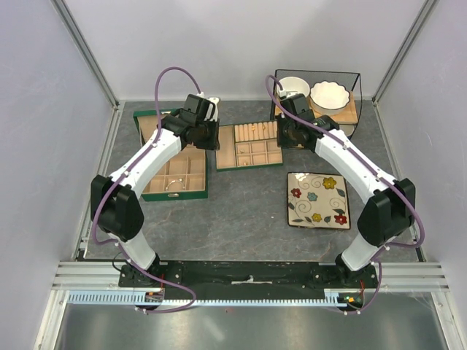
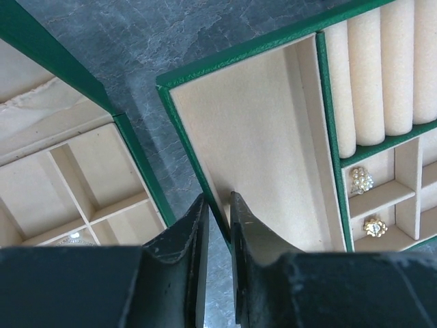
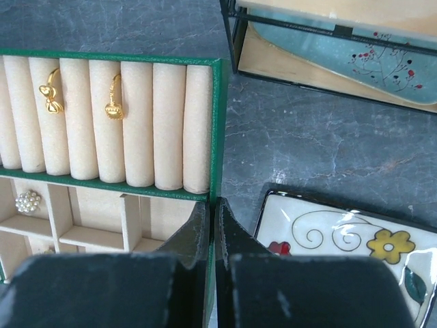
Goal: Organize the mixed jewelry
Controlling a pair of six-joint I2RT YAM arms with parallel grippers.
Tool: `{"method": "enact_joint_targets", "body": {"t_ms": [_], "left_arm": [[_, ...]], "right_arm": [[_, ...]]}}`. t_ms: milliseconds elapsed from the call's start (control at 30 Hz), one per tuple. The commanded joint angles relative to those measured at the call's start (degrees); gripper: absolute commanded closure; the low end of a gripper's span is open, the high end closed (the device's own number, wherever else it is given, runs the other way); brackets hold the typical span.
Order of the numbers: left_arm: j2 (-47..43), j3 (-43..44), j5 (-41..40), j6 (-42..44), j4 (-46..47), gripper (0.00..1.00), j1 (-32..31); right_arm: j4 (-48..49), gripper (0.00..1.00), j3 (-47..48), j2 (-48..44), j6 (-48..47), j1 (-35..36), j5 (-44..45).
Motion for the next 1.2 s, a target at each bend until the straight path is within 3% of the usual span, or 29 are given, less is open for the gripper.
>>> {"method": "enact_joint_targets", "body": {"t_ms": [0,467,733,833,967,1000,1167], "left_arm": [[1.58,2.23,-3.48,1.0,0.59,0.98,-0.19],[2.55,5.05,-8.75,3.46,-0.46,0.98,-0.19],[3.6,5.49,-9.46,5.83,-0.64,0.98,-0.19],[3.78,5.23,-9.89,6.71,-0.73,0.98,-0.37],[3.78,5.23,-11.04,7.41,-0.64,0.98,-0.63],[3.87,5.23,-11.21,7.5,-0.64,0.98,-0.72],[4.13,5.49,-11.57,7.59,-0.64,0.98,-1.33]], "right_arm": [[3.18,1.0,-1.21,-4.38,2.15,-0.29,-4.0],[6.34,1.0,-10.78,-8.86,7.69,-0.29,-12.79],[6.35,1.0,-10.53,-10.01,8.48,-0.2,-16.4],[6.08,0.95,-9.91,-10.27,8.48,-0.29,-17.72],[6.61,0.82,-10.61,-10.8,9.01,-0.37,-19.91],[6.7,0.74,-10.61,-10.89,9.01,-0.29,-20.0],[6.7,0.65,-10.44,-10.8,9.01,-0.2,-19.65]]}}
